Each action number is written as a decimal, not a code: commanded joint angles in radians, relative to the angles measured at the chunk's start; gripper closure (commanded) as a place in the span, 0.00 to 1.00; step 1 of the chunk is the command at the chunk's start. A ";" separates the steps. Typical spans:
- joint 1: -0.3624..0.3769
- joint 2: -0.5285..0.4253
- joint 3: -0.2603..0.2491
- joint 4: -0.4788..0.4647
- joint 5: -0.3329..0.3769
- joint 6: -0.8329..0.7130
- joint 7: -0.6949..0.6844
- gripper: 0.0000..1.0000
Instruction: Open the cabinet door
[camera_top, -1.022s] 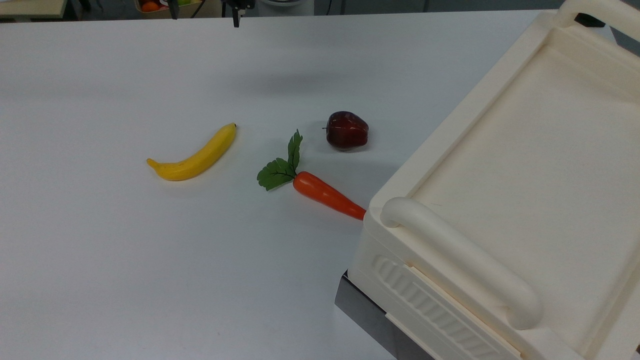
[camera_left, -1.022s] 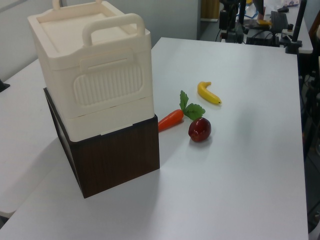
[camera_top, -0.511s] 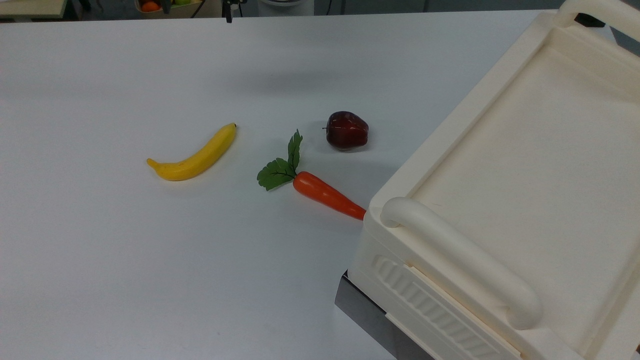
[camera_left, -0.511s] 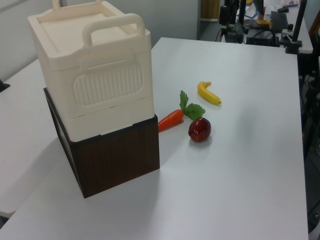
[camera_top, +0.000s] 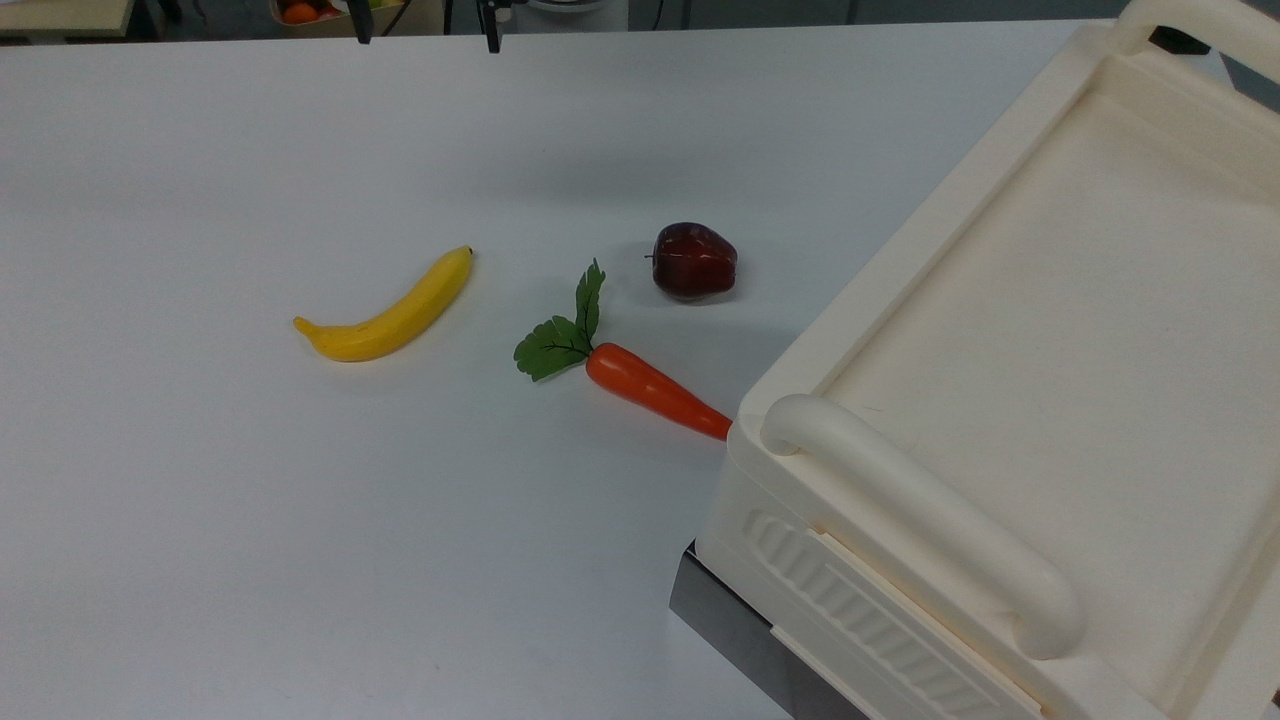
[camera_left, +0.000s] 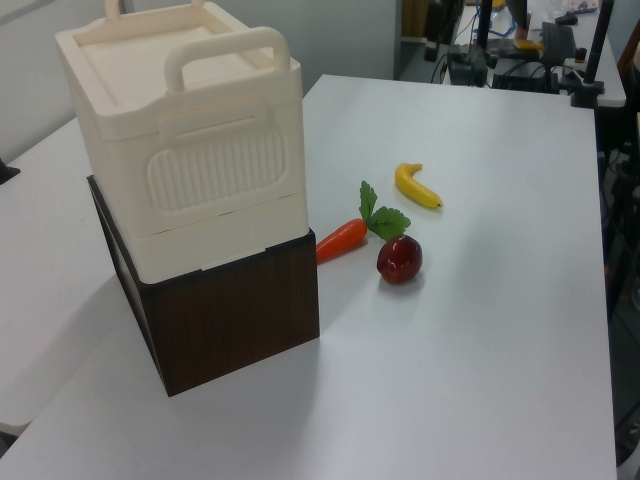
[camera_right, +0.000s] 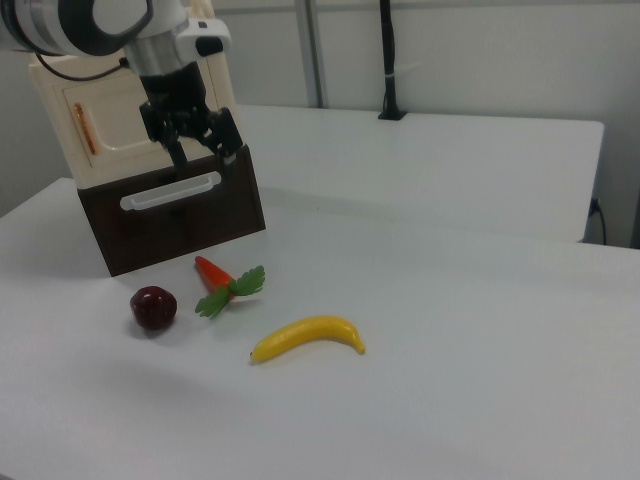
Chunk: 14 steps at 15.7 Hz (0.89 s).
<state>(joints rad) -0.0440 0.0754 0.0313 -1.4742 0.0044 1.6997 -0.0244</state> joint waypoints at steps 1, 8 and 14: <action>0.016 0.017 0.015 0.049 0.112 0.060 -0.148 0.00; 0.142 0.084 0.070 0.077 0.177 0.219 -0.296 0.00; 0.260 0.127 0.070 0.100 0.172 0.301 -0.388 0.00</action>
<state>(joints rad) 0.1744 0.1856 0.1108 -1.4152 0.1625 1.9903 -0.3389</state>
